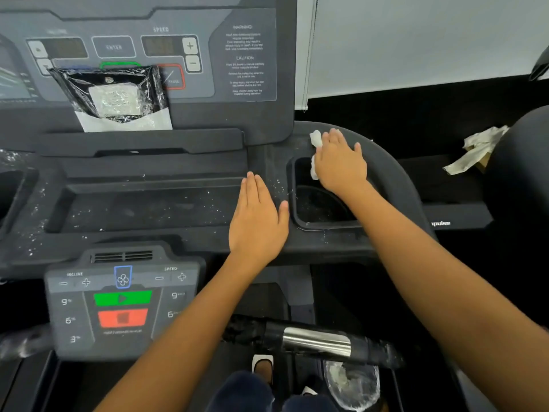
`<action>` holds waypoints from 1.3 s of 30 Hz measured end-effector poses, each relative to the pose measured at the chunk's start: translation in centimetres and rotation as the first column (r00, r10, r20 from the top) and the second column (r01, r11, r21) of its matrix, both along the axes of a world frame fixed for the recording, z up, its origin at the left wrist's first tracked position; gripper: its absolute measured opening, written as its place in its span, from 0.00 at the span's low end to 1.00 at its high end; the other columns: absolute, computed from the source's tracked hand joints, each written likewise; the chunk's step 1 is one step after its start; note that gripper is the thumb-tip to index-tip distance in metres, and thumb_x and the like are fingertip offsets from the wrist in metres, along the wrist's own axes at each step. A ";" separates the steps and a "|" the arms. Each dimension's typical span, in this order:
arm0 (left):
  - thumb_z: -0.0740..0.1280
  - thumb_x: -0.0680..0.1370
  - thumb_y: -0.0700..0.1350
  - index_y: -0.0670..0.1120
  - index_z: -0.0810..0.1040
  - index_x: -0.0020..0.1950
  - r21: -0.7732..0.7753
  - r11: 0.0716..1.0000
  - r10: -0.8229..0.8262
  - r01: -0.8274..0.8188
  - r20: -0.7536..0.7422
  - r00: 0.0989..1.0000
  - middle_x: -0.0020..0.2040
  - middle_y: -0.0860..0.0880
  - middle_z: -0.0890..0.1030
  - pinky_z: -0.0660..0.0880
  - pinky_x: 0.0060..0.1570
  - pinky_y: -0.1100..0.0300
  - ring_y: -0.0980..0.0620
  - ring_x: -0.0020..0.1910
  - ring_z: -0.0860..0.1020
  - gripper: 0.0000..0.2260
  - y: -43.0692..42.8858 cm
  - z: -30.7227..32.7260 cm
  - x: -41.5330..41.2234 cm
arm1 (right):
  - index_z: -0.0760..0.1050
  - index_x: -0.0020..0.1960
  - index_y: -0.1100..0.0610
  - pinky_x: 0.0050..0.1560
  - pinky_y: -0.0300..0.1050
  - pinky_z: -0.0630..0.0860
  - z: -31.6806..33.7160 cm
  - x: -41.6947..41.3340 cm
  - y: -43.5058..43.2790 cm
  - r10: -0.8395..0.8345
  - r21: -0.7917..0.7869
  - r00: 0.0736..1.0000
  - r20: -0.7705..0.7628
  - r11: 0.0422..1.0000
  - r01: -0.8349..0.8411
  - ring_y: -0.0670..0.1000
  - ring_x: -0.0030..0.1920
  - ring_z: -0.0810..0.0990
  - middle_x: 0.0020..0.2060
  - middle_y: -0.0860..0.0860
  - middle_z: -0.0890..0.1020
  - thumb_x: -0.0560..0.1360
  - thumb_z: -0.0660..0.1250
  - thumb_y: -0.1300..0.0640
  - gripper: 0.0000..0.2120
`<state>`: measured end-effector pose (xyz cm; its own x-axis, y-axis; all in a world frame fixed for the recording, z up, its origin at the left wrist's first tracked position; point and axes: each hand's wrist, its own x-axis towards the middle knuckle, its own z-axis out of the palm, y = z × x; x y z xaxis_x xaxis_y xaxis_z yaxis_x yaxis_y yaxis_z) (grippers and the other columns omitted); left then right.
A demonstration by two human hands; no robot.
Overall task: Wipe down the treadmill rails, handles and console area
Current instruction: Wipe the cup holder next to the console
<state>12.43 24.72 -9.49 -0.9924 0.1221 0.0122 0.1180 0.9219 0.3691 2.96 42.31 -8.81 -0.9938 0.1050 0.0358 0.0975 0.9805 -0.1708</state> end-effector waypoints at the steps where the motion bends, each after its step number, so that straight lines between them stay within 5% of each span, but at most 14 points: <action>1: 0.50 0.83 0.56 0.37 0.44 0.78 -0.008 1.000 -0.001 0.001 -0.001 1.000 0.79 0.41 0.46 0.49 0.76 0.55 0.47 0.78 0.45 0.32 0.1 0.1 0.0 | 0.58 0.75 0.64 0.74 0.59 0.54 0.3 0.8 0.1 -0.040 0.016 0.999 -0.002 0.999 0.040 0.56 0.76 0.57 0.75 0.59 0.60 0.83 0.51 0.55 0.23; 5: 0.50 0.83 0.55 0.38 0.44 0.78 0.029 0.999 0.013 -0.013 0.012 1.000 0.79 0.43 0.45 0.49 0.75 0.56 0.48 0.78 0.45 0.31 0.1 0.1 0.0 | 0.72 0.64 0.64 0.64 0.54 0.70 1.0 2.3 -2.9 -0.132 -0.011 0.991 -0.006 0.991 0.132 0.62 0.66 0.70 0.65 0.64 0.72 0.80 0.56 0.58 0.16; 13: 0.51 0.83 0.48 0.46 0.62 0.75 0.425 0.896 0.125 -0.132 0.043 0.991 0.75 0.48 0.64 0.61 0.73 0.51 0.50 0.73 0.63 0.20 -0.6 0.9 0.1 | 0.76 0.51 0.59 0.42 0.46 0.70 0.1 4.6 -8.3 0.306 0.120 0.935 -0.179 0.950 -0.288 0.55 0.45 0.81 0.47 0.55 0.81 0.81 0.55 0.57 0.12; 15: 0.50 0.83 0.48 0.47 0.69 0.69 0.497 0.857 0.143 -0.137 0.027 0.989 0.70 0.49 0.71 0.68 0.66 0.46 0.50 0.67 0.70 0.17 -0.8 0.9 0.1 | 0.76 0.49 0.60 0.36 0.47 0.71 0.5 6.3 -7.3 0.361 0.054 0.915 -0.177 0.932 -0.358 0.53 0.37 0.77 0.42 0.54 0.81 0.82 0.54 0.56 0.13; 18: 0.49 0.84 0.49 0.45 0.66 0.74 0.528 0.834 0.159 -0.162 0.051 0.986 0.74 0.48 0.67 0.61 0.72 0.52 0.50 0.73 0.65 0.20 -0.8 1.1 0.1 | 0.76 0.49 0.63 0.39 0.51 0.74 3.0 5.9 -5.5 0.284 -0.180 0.939 -0.195 0.931 -0.319 0.57 0.38 0.76 0.41 0.58 0.80 0.82 0.55 0.58 0.14; 22: 0.50 0.84 0.49 0.43 0.60 0.76 0.445 0.885 0.135 -0.139 0.041 0.990 0.77 0.47 0.61 0.55 0.72 0.57 0.51 0.76 0.58 0.22 -0.6 1.1 0.3 | 0.75 0.41 0.61 0.35 0.48 0.70 4.6 4.6 -2.8 -0.044 -0.494 0.965 -0.257 0.864 -0.092 0.54 0.34 0.73 0.34 0.55 0.77 0.82 0.57 0.54 0.16; 28: 0.52 0.84 0.44 0.38 0.53 0.77 0.149 0.989 -0.001 -0.002 0.020 1.000 0.79 0.43 0.53 0.52 0.76 0.55 0.46 0.78 0.49 0.23 -0.3 0.6 -0.3 | 0.82 0.43 0.62 0.38 0.44 0.79 1.9 6.2 -0.7 -0.175 -0.475 0.981 -0.083 0.872 0.115 0.53 0.37 0.81 0.37 0.55 0.83 0.76 0.66 0.61 0.07; 33: 0.53 0.83 0.42 0.37 0.50 0.78 -0.027 0.999 -0.045 0.045 -0.013 0.999 0.79 0.41 0.51 0.51 0.76 0.54 0.45 0.78 0.47 0.25 -0.3 0.8 0.0 | 0.79 0.54 0.60 0.52 0.52 0.79 -1.2 4.7 -2.6 -0.006 -0.333 0.941 0.340 0.935 0.126 0.57 0.48 0.79 0.49 0.56 0.79 0.76 0.65 0.59 0.09; 35: 0.53 0.83 0.42 0.36 0.50 0.77 -0.055 0.997 -0.057 0.055 -0.029 0.998 0.78 0.40 0.51 0.52 0.76 0.54 0.45 0.78 0.48 0.25 -0.2 1.1 0.2 | 0.74 0.52 0.61 0.55 0.57 0.77 -1.6 3.8 -3.6 -0.009 -0.296 0.922 0.386 0.946 0.133 0.58 0.47 0.78 0.46 0.56 0.78 0.77 0.64 0.58 0.07; 39: 0.52 0.83 0.41 0.35 0.51 0.77 -0.090 0.993 -0.077 0.071 -0.065 0.995 0.78 0.38 0.52 0.53 0.75 0.54 0.44 0.78 0.48 0.24 -0.1 1.5 0.6 | 0.72 0.44 0.60 0.45 0.50 0.77 -1.0 3.3 -3.8 0.060 -0.293 0.914 0.401 0.954 0.067 0.54 0.40 0.76 0.39 0.54 0.75 0.76 0.64 0.64 0.03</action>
<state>13.03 24.64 -7.94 -0.9778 0.1989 0.0652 0.2093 0.9381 0.2762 6.22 38.48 -9.82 -0.9156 0.0516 -0.3987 0.2229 0.8904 -0.3968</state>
